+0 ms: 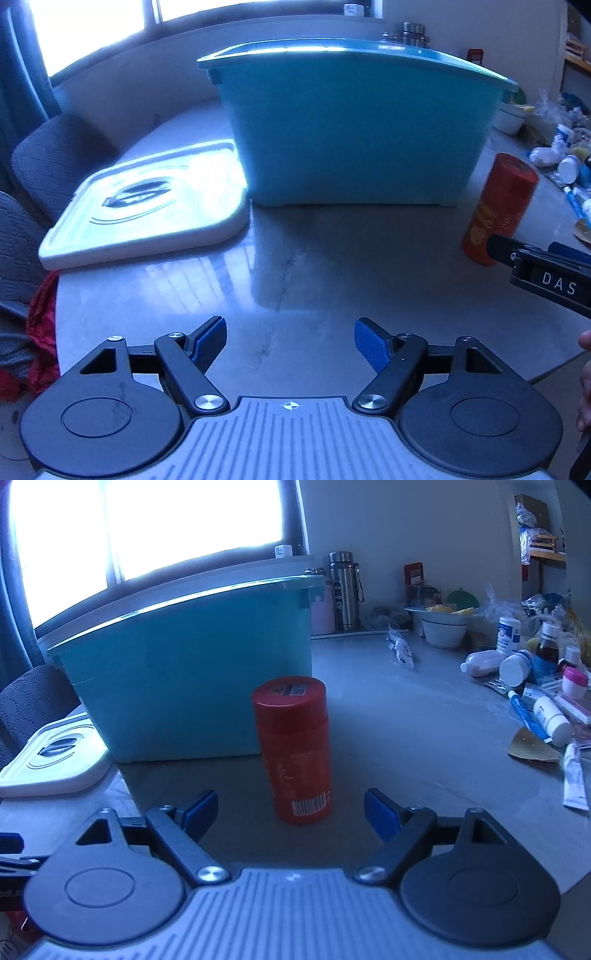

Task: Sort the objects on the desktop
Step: 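Grasp the tall red canister with the right tool and lift it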

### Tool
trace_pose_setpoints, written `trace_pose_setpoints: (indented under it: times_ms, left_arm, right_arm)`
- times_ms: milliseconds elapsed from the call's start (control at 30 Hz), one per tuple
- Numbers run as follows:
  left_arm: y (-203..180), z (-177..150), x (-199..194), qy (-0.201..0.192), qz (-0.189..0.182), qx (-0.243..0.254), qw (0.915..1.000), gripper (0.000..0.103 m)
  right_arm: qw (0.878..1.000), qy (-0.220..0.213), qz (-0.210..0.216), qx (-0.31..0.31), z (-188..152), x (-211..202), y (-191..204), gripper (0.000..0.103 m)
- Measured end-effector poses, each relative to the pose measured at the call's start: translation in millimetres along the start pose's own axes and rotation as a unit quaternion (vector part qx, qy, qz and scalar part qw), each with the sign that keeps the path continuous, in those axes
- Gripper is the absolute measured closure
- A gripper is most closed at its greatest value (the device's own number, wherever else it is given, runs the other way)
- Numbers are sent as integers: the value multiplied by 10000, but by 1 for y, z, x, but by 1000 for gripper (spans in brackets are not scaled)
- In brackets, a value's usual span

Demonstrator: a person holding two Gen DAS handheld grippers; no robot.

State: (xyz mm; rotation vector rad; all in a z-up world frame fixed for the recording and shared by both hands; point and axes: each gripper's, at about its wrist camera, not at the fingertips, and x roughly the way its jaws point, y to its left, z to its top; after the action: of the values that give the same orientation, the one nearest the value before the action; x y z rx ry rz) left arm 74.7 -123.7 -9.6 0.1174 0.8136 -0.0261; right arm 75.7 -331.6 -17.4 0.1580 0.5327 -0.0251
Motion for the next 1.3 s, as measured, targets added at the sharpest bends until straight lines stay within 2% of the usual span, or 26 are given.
trace_pose_setpoints:
  times_ms: [767, 800, 833, 1100, 1300]
  left_arm:
    - [11, 14, 32, -20, 317, -365, 9988, 25]
    - [12, 15, 33, -21, 334, -384, 9987, 25]
    - [13, 16, 33, -18, 347, -407, 9986, 25]
    - [18, 24, 32, -42, 292, -504, 9983, 25]
    - [27, 29, 23, -121, 166, -635, 9978, 25]
  right_arm:
    - [9998, 46, 187, 29, 22, 70, 2, 17]
    - [9998, 9, 181, -6, 22, 71, 3, 29]
    - [9999, -1, 81, -76, 22, 72, 4, 52]
    - [9997, 119, 6, -192, 24, 64, 7, 53]
    - [9992, 12, 73, -393, 42, 25, 20, 53]
